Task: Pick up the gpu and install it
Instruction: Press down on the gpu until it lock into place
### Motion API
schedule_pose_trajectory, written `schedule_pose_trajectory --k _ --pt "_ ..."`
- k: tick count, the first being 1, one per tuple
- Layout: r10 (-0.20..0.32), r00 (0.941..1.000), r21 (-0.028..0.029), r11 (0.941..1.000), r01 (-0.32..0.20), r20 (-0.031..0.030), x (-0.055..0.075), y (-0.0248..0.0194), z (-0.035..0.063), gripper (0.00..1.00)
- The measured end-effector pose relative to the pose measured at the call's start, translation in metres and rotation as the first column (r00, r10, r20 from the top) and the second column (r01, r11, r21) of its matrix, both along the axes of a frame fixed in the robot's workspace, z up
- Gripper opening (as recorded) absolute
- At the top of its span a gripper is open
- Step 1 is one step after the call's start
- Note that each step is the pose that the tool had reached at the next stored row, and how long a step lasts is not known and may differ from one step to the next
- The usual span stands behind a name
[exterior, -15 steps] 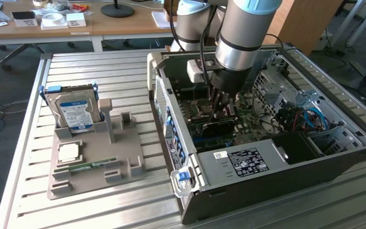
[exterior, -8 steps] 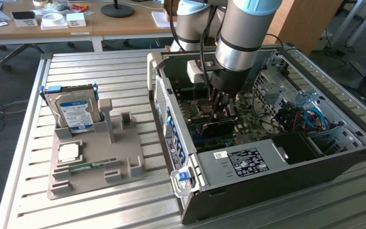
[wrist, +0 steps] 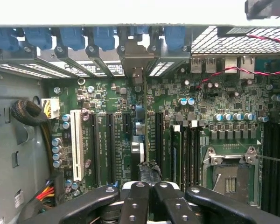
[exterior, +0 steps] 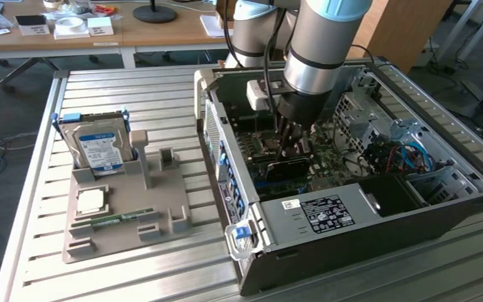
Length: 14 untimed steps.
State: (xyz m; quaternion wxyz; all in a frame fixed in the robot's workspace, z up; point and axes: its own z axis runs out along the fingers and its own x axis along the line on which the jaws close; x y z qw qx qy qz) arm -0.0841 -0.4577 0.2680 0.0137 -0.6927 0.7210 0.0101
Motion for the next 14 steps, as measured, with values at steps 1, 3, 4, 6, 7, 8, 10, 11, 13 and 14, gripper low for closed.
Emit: schedule_pose_trajectory --k 1,3,4,6,7,8,10,11,13,14 --pt "0.0 1.0 0.0 1.0 0.0 0.0001 0.0001 0.0002 0.0 0.11" --pt "0.0 1.0 0.0 1.0 0.0 0.0001 0.0001 0.0021 0.0 0.11" --pt "0.0 1.0 0.0 1.0 0.0 0.0 0.0001 0.0023 0.0 0.11" --pt "0.0 1.0 0.0 1.0 0.0 0.0 0.0001 0.0023 -0.0002 0.11" --pt "0.0 1.0 0.0002 1.0 0.0 0.0001 0.0001 0.0024 -0.0008 0.11" --pt "0.0 1.0 0.0003 1.0 0.0 0.0001 0.0001 0.0025 -0.0015 0.11" --pt "0.0 1.0 0.0001 1.0 0.0 0.0 0.0 0.0024 -0.0015 0.11" --pt "0.0 1.0 0.0 1.0 0.0 -0.0001 0.0 0.0024 -0.0015 0.11" --pt "0.0 1.0 0.0005 1.0 0.0 0.0001 0.0 0.0025 -0.0024 0.11" --pt "0.0 1.0 0.0002 1.0 0.0 0.0 0.0 0.0024 -0.0025 0.11"
